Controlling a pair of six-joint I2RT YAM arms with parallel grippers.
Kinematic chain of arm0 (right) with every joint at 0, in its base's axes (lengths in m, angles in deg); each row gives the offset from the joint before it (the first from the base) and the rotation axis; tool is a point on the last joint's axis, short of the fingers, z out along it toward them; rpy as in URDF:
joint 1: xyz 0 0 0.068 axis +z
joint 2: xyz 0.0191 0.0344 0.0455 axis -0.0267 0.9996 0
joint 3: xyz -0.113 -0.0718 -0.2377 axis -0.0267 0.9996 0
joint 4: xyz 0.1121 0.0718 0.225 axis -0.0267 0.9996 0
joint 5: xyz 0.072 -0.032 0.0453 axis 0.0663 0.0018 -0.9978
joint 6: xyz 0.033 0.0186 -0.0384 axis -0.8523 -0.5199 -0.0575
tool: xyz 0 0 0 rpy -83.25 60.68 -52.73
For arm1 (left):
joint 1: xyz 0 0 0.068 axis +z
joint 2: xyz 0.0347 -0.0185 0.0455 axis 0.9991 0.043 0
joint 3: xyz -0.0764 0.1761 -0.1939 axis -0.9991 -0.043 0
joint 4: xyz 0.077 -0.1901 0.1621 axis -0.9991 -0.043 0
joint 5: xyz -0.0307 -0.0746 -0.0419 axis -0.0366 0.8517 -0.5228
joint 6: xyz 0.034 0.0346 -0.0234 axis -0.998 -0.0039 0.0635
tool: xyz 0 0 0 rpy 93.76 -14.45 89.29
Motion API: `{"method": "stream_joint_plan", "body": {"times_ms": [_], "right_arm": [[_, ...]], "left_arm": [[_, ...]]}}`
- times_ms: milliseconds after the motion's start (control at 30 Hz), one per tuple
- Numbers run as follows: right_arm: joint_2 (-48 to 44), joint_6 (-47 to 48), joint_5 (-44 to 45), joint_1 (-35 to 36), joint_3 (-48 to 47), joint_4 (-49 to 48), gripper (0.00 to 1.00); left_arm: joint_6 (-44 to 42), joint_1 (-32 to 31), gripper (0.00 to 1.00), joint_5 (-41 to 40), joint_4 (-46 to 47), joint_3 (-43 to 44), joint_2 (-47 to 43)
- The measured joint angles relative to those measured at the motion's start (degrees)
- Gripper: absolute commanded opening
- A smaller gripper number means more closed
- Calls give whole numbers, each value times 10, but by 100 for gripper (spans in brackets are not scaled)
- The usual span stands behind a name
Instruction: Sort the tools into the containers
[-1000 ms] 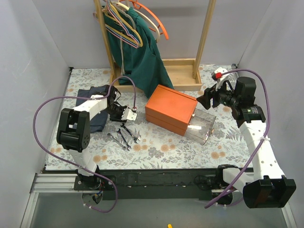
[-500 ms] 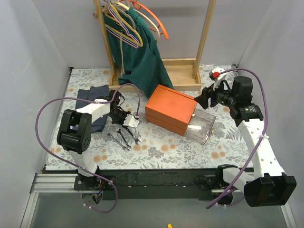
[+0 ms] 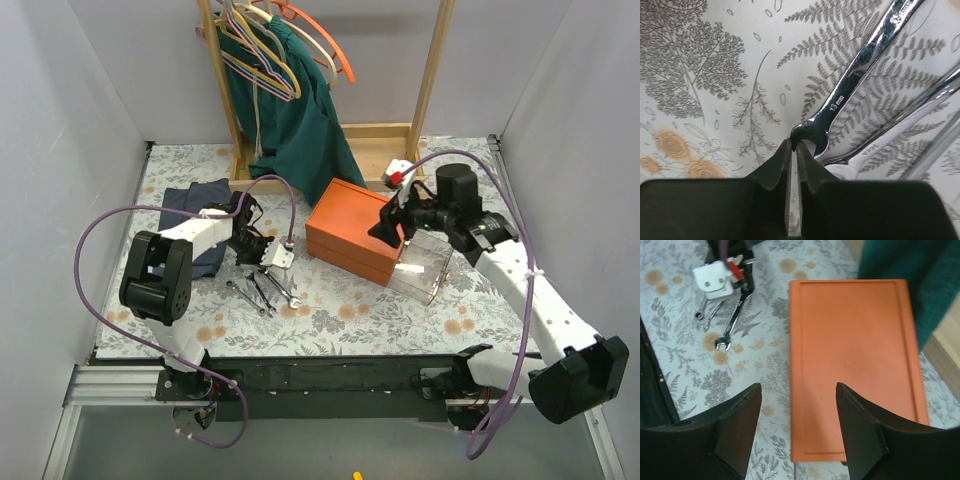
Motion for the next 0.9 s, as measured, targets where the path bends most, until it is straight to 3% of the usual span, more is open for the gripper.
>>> {"method": "stream_joint_plan", "body": {"times_ms": [300,500,700,900], "right_arm": [[70,21,35,167,-26,29,69],[75,18,62,283,9,-13,68],[80,7,166,399,111,-125,66],[126,-28,233,418,134,-208,60]], "left_arm": [[114,2,0,46,-45,30,20],[164,3,1,64,-42,28,20],[206,12,15,74,-30,22,20],[299,72,36,85,-39,69,24]]}}
